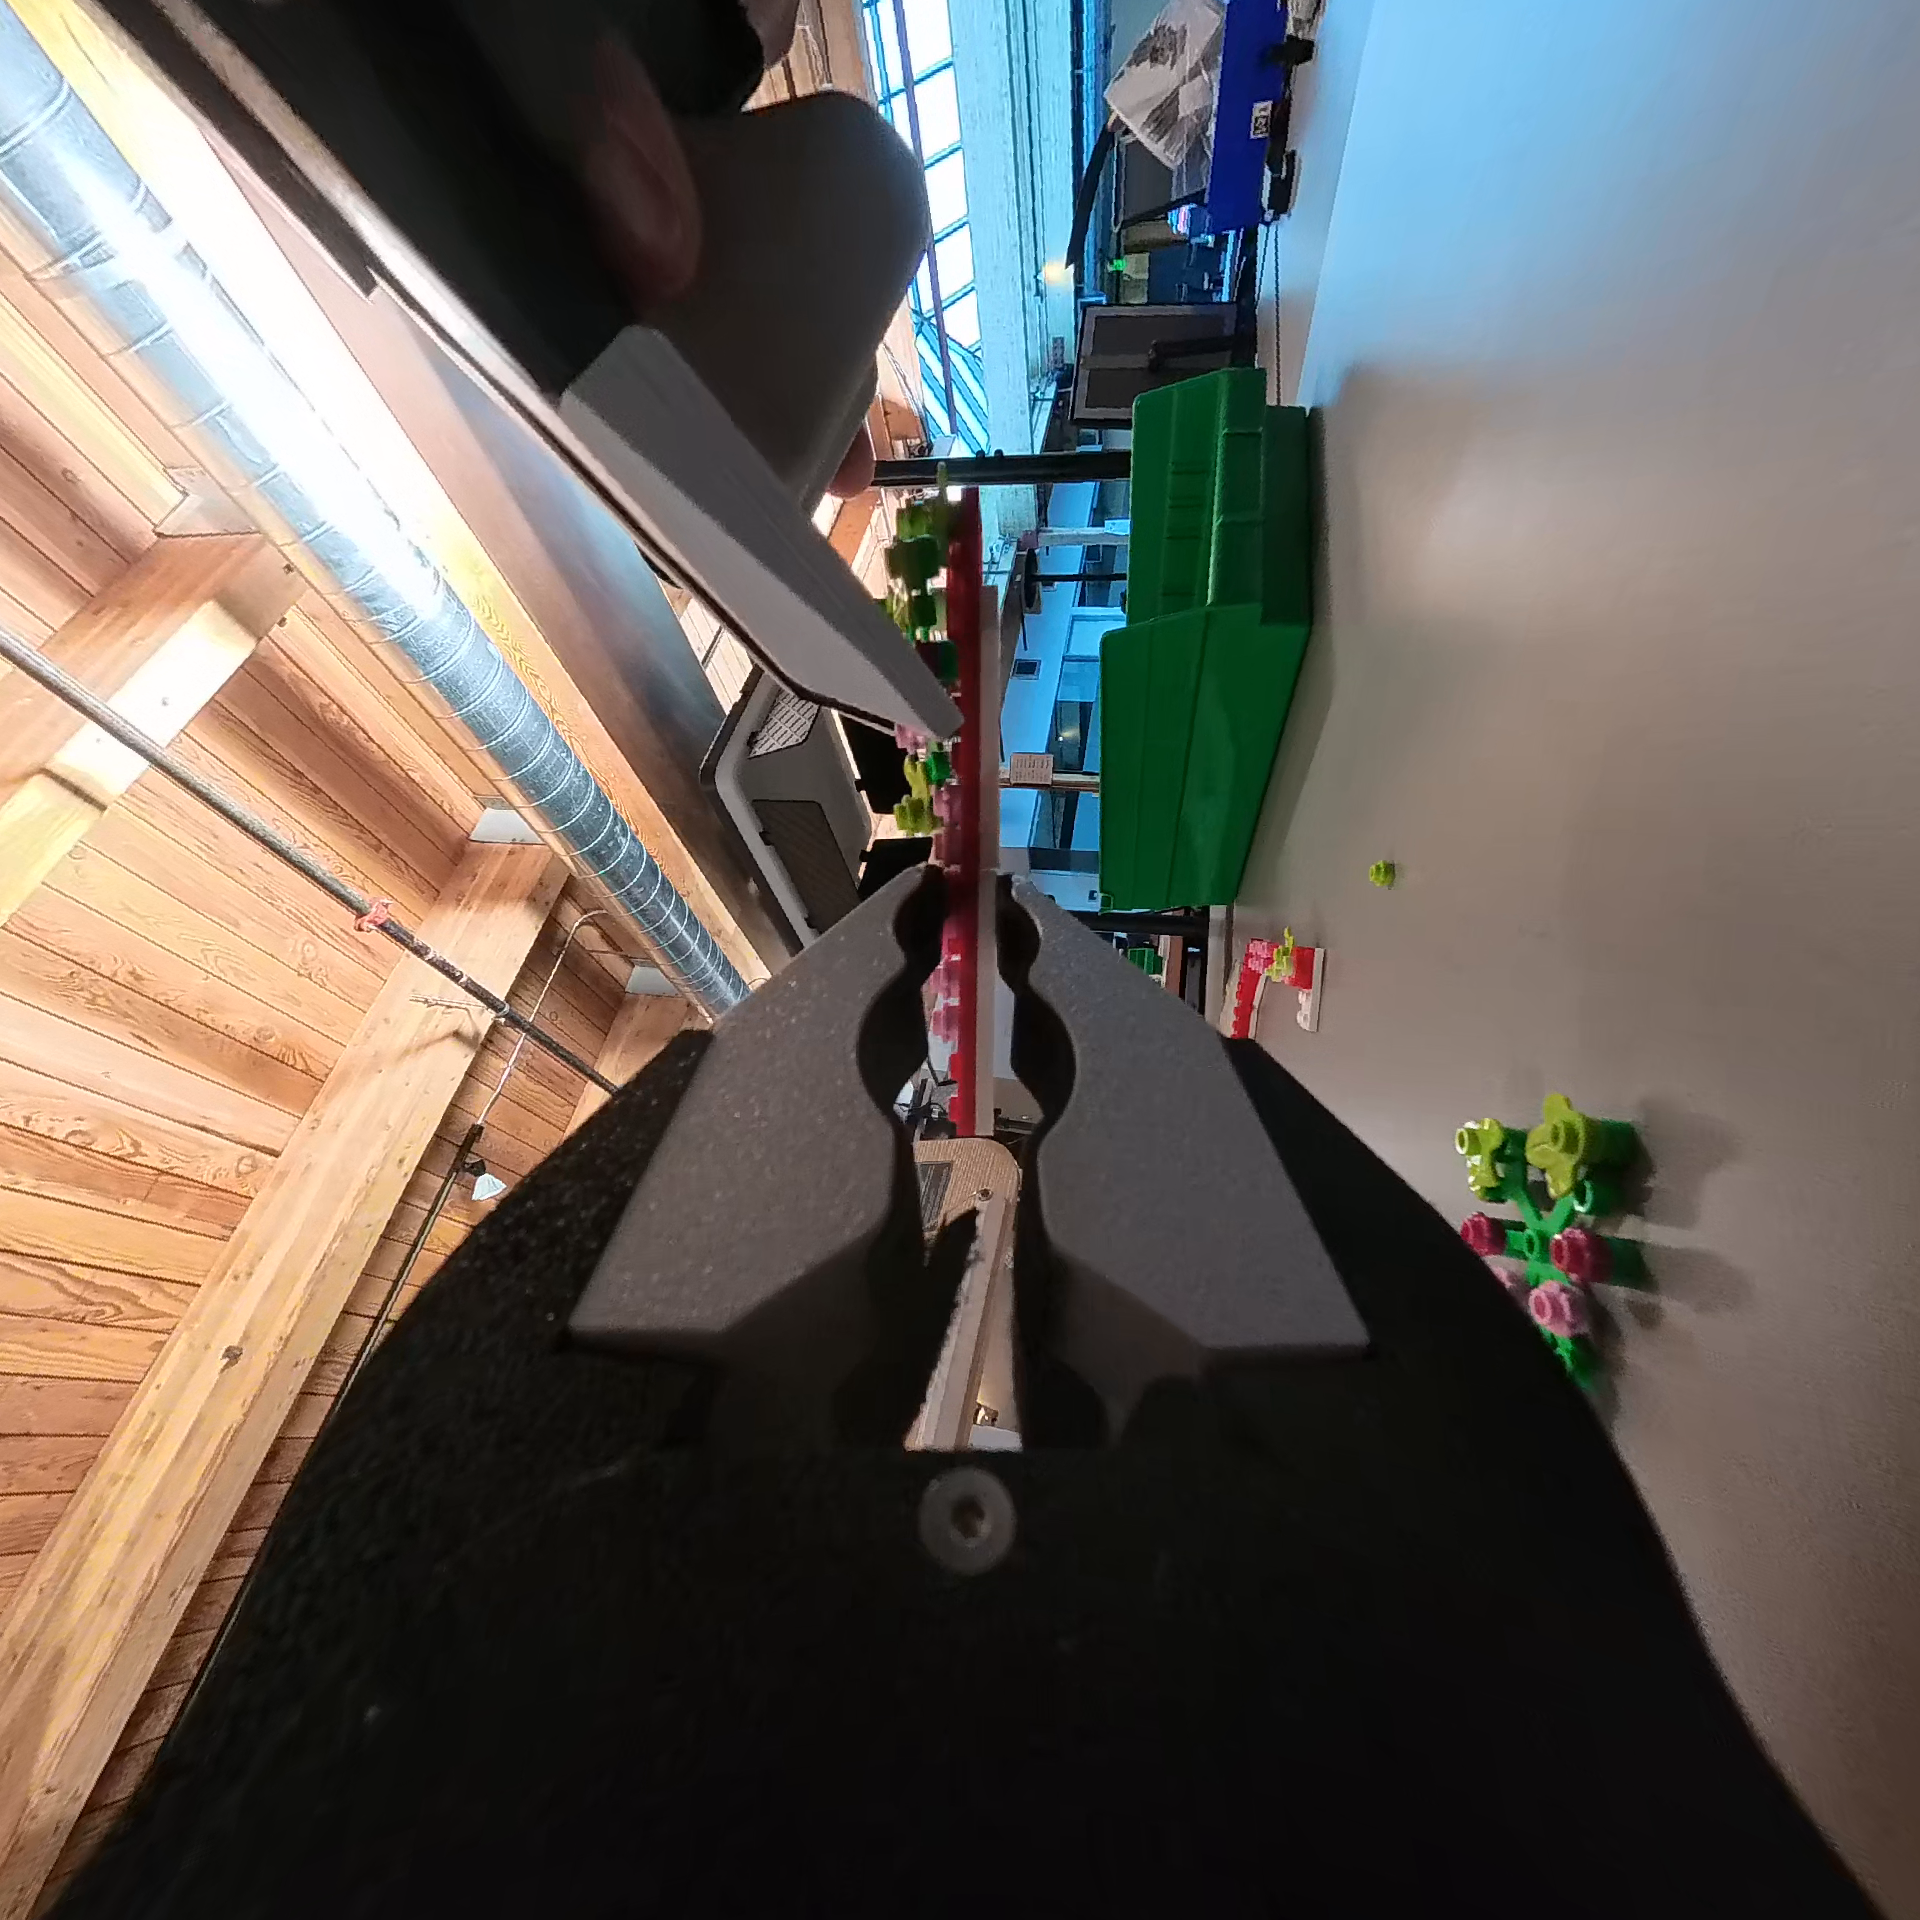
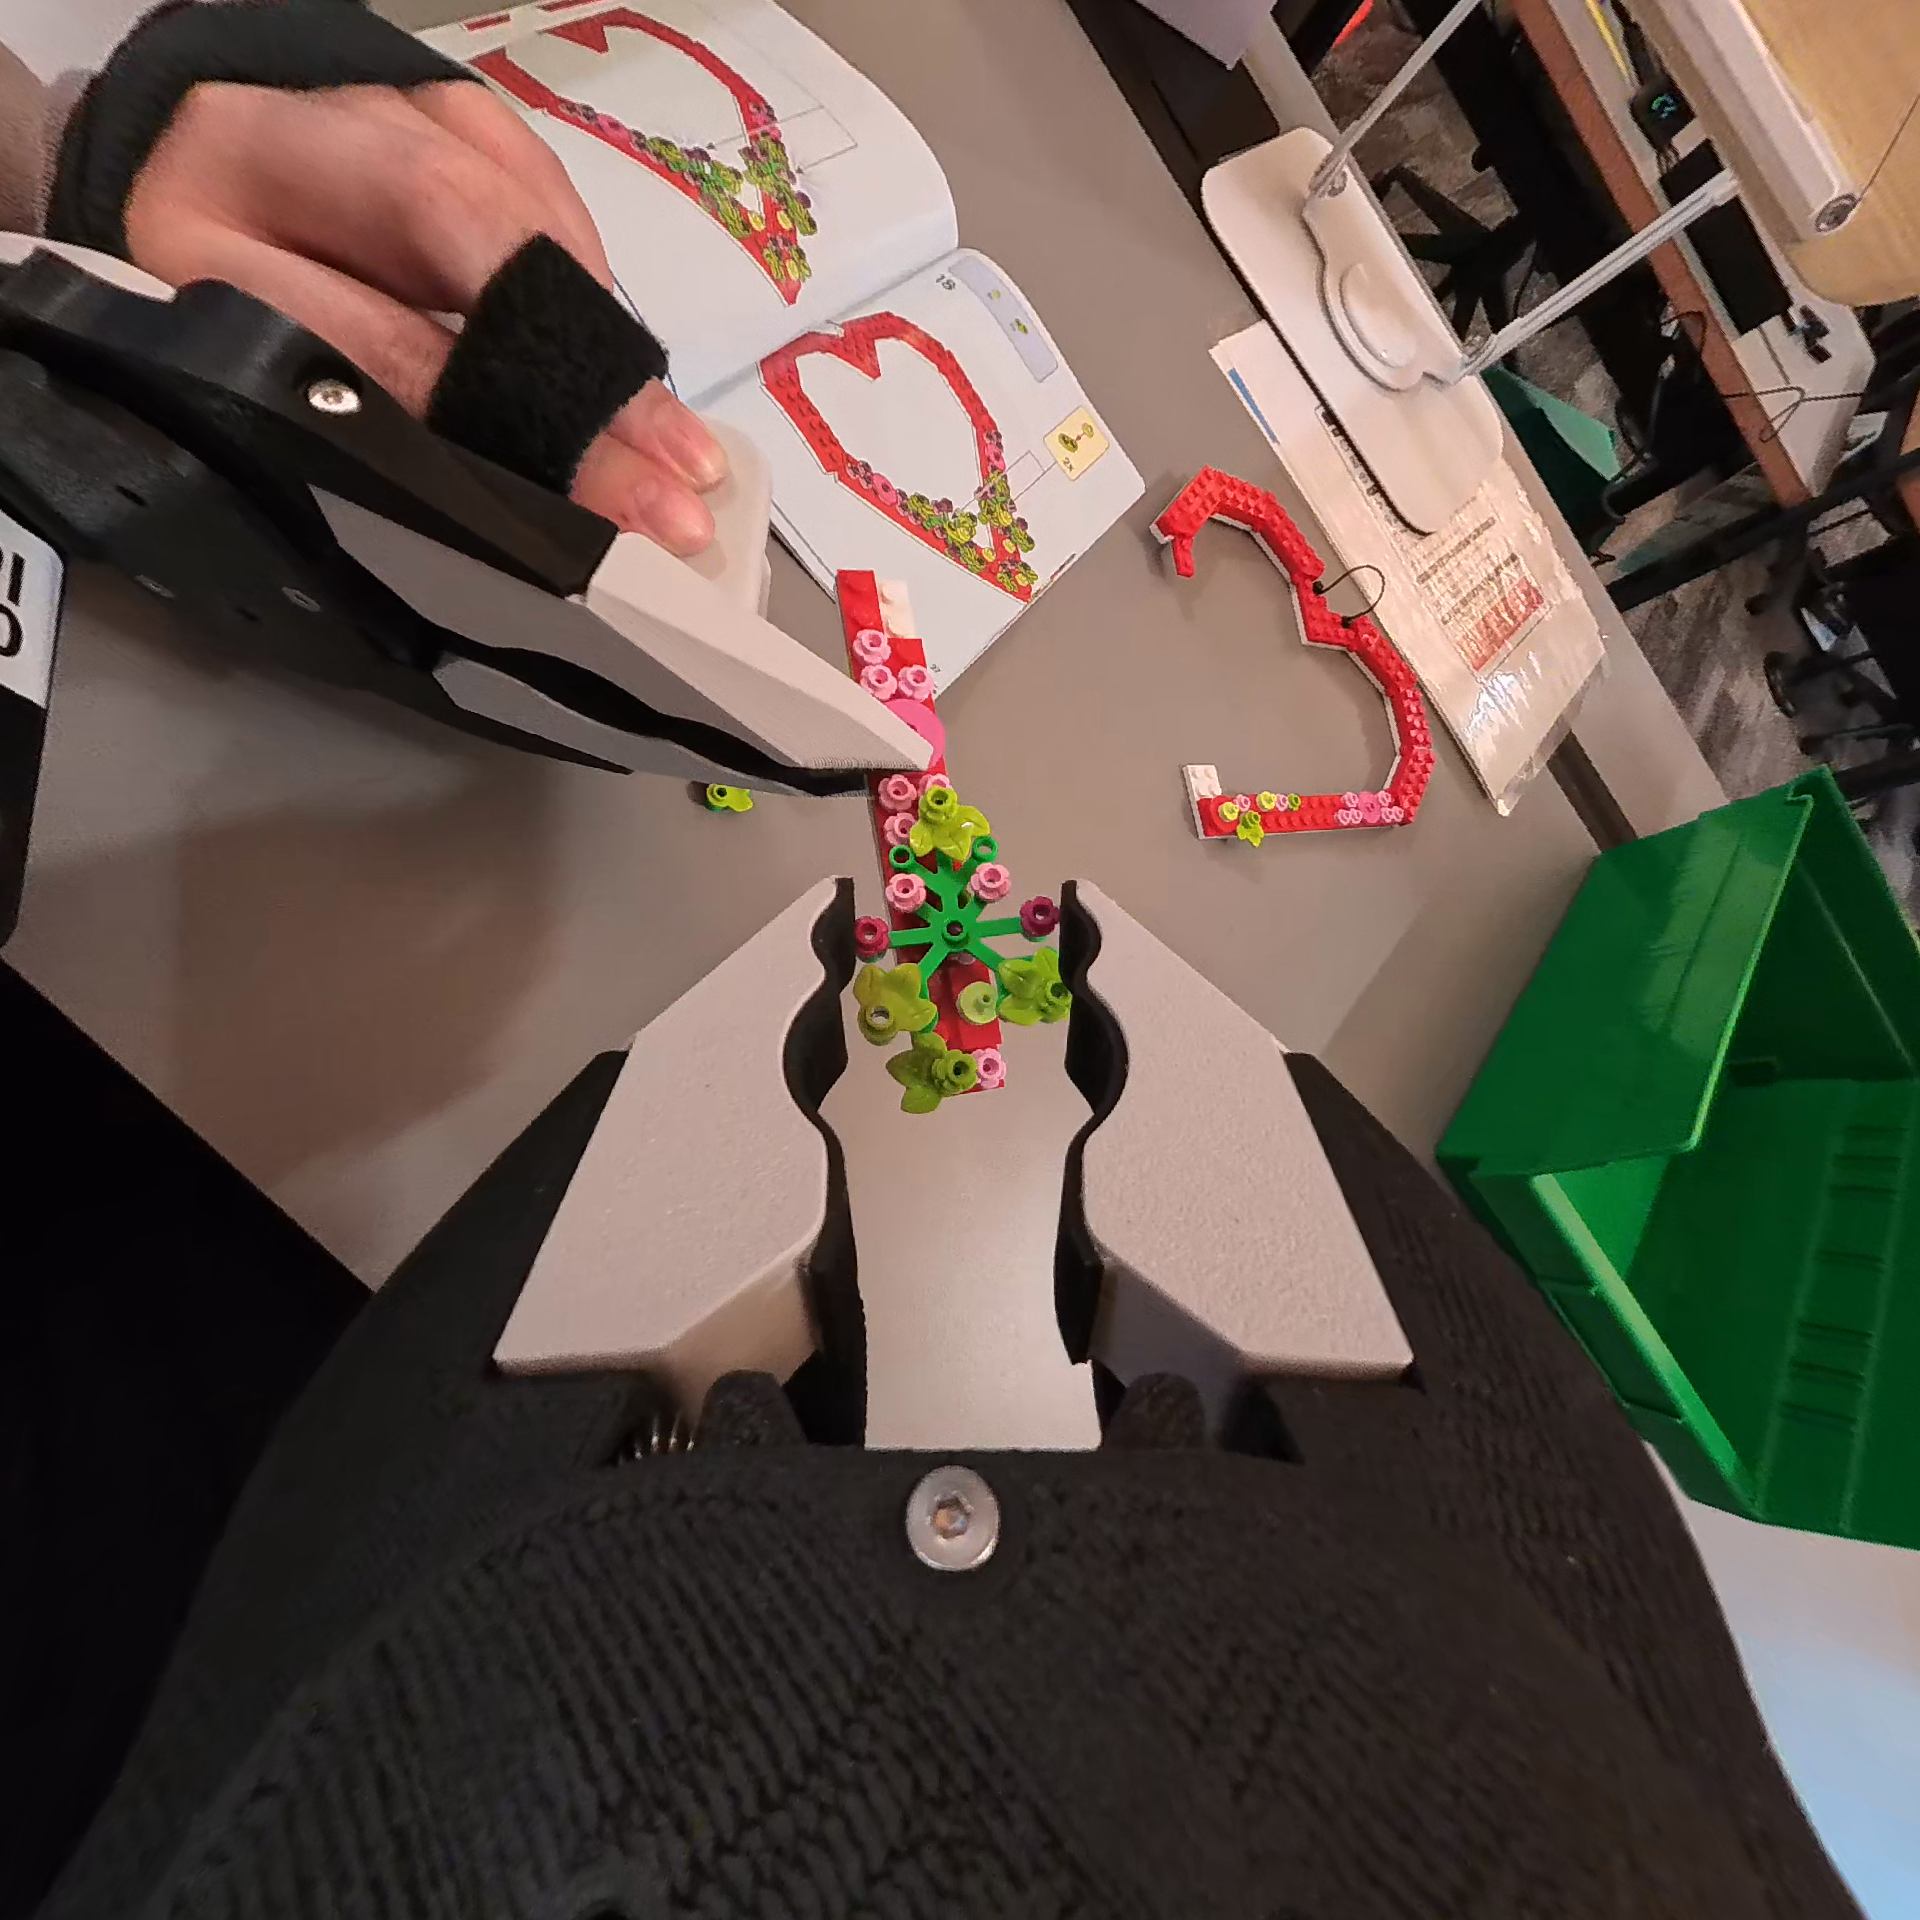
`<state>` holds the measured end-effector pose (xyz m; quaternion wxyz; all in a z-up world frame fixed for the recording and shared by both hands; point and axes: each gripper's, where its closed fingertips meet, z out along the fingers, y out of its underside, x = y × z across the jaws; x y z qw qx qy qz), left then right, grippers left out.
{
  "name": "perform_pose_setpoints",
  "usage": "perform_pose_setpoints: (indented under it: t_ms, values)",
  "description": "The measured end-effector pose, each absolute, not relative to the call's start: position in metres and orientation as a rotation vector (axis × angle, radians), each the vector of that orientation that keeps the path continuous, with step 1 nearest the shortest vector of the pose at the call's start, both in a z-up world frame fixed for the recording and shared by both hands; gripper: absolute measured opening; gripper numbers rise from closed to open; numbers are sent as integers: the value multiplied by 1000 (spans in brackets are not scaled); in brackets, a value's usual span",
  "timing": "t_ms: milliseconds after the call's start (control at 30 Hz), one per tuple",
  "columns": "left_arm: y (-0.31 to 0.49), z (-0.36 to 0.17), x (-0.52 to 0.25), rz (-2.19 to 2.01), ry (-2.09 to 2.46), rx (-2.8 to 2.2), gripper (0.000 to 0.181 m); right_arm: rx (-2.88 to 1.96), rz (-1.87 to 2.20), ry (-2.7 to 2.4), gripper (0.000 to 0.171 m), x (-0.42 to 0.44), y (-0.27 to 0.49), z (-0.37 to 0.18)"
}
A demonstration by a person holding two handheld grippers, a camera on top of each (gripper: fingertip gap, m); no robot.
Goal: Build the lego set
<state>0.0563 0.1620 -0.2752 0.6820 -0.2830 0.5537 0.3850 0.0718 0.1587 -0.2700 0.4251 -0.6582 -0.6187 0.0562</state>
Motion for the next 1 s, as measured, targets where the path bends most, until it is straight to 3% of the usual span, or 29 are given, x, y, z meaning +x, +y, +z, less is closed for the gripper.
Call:
perform_pose_setpoints:
  t_ms: [33,1000]
  values:
    - [162,-275,56,863,1244,-634,6,-1643,138,-1550,38,72,159,-270]
    - [164,-280,57,847,1269,-653,6,-1645,146,-1569,45,72,157,-276]
